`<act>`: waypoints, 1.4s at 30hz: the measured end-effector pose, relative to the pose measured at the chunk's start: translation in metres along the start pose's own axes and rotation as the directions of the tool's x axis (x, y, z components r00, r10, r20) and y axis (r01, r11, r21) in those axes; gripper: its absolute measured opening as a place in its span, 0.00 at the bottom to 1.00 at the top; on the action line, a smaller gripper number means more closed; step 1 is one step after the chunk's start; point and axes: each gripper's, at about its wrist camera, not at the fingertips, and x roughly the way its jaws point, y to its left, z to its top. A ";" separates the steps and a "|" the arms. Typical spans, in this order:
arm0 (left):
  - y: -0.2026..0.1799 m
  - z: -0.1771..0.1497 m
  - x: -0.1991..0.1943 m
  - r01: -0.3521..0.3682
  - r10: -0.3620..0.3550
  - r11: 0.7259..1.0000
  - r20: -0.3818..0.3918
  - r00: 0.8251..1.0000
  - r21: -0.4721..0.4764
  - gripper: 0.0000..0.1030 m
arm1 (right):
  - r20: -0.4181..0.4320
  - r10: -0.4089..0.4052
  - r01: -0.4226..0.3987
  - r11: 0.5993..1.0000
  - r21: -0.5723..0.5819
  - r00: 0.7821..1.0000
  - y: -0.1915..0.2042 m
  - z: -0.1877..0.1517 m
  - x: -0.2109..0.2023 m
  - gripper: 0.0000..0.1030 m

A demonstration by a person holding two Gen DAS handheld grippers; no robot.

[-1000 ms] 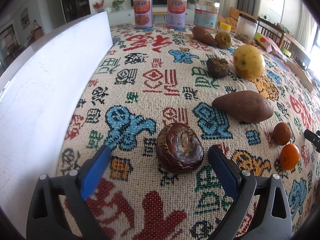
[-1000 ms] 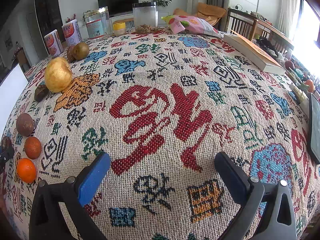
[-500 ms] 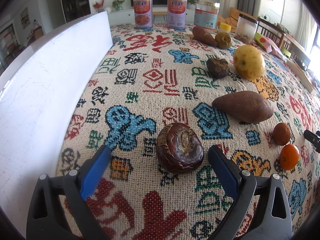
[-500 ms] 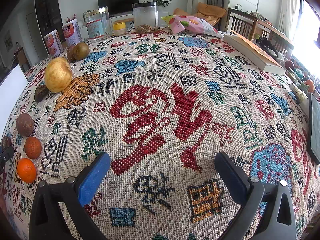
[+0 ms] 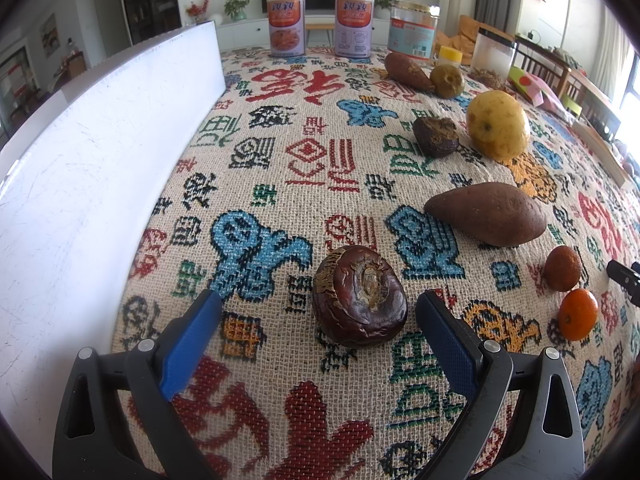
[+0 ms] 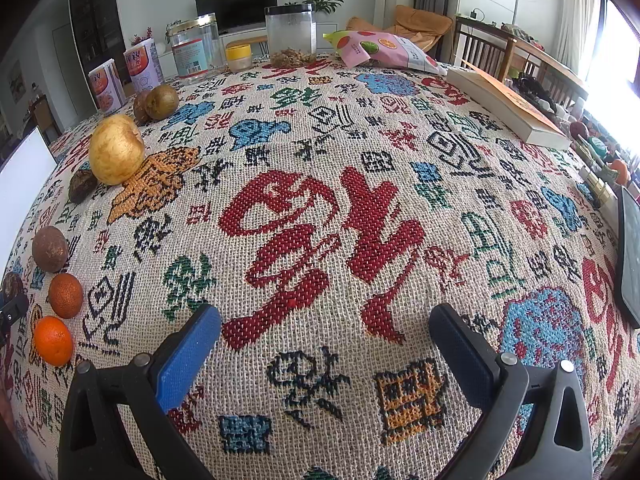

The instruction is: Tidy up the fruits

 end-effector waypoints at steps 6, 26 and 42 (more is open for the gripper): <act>0.000 0.000 0.000 0.000 0.000 1.000 0.000 1.000 0.000 0.95 | 0.000 0.000 0.000 1.000 0.000 1.000 0.000 0.000 0.000 1.00; 0.000 0.000 0.000 0.000 0.000 1.000 0.000 1.000 -0.001 0.96 | 0.049 0.308 -0.293 0.935 -0.201 0.950 0.107 0.085 -0.020 0.98; 0.001 0.000 0.000 0.000 0.000 1.000 0.000 1.000 -0.001 0.96 | -0.154 0.487 -0.470 0.873 0.131 0.860 0.105 0.105 0.059 0.52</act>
